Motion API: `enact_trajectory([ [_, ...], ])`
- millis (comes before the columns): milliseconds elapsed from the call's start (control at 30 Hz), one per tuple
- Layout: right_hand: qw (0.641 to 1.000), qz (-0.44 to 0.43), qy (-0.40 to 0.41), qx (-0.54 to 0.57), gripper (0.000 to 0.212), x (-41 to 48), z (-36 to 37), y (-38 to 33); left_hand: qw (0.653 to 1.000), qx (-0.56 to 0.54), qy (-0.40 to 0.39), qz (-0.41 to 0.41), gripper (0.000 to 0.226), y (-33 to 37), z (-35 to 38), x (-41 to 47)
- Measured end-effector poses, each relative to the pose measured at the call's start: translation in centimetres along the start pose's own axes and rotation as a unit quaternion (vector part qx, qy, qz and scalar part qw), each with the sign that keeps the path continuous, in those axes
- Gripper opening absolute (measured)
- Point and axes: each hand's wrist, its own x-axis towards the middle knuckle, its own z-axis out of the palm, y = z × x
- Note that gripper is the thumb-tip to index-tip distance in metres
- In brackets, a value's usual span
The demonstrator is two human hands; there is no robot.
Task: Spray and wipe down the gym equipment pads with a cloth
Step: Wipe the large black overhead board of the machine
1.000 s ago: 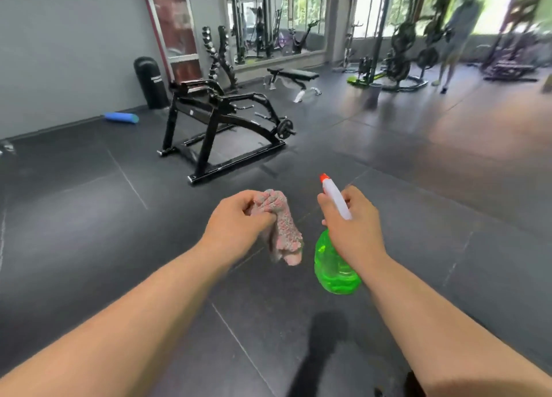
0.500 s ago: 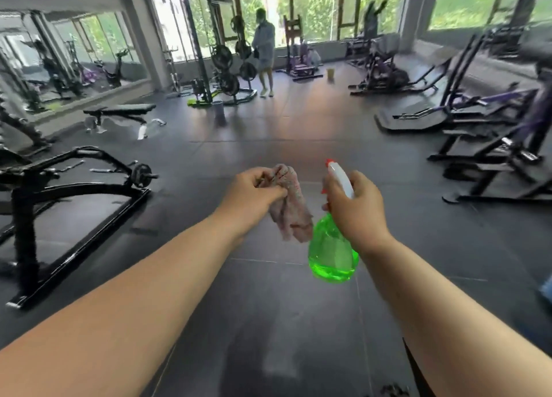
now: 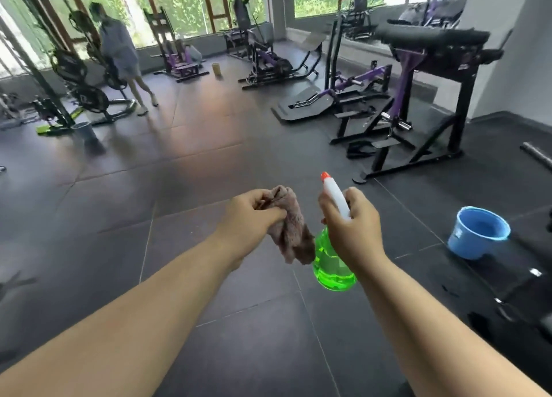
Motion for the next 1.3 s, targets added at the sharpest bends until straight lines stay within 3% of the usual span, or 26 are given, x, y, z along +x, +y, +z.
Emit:
enact_trajectory([
  [300, 0.992, 0.097, 0.051, -0.059, 0.047, 16.4, 1.3, 8.4, 0.986, 0.054, -0.152, 0.031, 0.020, -1.3, 6.5, 21.3],
  [533, 0.970, 0.160, 0.181, -0.037, 0.044, 27.7, -0.8, 12.8, 0.959, 0.066, -0.273, 0.045, 0.017, 0.8, 16.0, 36.3],
  [633, 0.951, 0.198, 0.237, -0.024, 0.045, 32.4, -4.2, 16.1, 0.936, 0.077, -0.340, 0.056, 0.017, 2.2, 23.4, 41.1],
  [767, 0.936, 0.239, 0.254, -0.039, 0.043, 37.9, -9.3, 21.3, 0.921, 0.074, -0.377, 0.062, 0.031, 3.5, 33.7, 46.3],
  [1000, 0.902, 0.268, 0.331, -0.067, 0.038, 48.6, -19.3, 30.5, 0.899, 0.102, -0.421, 0.063, 0.019, 3.8, 53.8, 54.5],
  [1300, 0.837, 0.336, 0.426, -0.077, 0.036, 57.3, -26.9, 41.1, 0.863, 0.160, -0.476, 0.051, 0.018, 2.3, 72.8, 61.3],
])
